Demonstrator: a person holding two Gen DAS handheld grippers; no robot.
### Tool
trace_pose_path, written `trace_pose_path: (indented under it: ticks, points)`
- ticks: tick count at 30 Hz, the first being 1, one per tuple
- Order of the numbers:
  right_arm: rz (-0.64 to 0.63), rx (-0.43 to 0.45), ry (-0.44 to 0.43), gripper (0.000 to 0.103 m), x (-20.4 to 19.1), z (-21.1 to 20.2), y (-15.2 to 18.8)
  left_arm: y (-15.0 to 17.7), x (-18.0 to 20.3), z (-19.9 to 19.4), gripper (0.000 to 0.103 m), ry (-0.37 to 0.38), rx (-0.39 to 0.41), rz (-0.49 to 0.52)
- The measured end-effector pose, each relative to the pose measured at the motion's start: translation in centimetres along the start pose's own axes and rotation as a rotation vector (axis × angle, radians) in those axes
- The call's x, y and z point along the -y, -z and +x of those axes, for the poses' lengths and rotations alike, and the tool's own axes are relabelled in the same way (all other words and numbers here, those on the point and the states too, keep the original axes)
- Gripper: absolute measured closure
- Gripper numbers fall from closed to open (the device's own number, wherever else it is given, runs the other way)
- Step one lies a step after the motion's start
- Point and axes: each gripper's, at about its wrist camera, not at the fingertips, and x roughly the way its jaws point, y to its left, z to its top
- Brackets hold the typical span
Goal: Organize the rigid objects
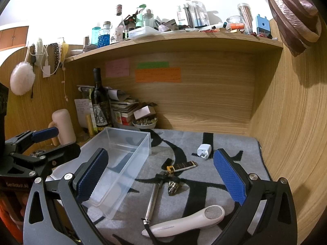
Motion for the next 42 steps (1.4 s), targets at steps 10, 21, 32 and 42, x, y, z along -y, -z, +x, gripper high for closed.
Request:
trace_pose_path:
  ticks: [10, 21, 32, 42]
  points:
    - [0.001, -0.003, -0.002, 0.000, 0.1, 0.1, -0.1, 0.1, 0.2, 0.0, 0.000, 0.001, 0.001, 0.002]
    - [0.000, -0.004, -0.001, 0.000, 0.0, 0.1, -0.1, 0.1, 0.3, 0.0, 0.000, 0.011, 0.001, 0.000]
    - [0.000, -0.022, 0.004, 0.001, -0.1, 0.5, 0.1, 0.2, -0.6, 0.3, 0.008, 0.034, -0.013, -0.031]
    - [0.010, -0.063, 0.045, 0.009, 0.6, 1.2, 1.1, 0.6, -2.7, 1.6, 0.027, 0.012, -0.078, -0.058]
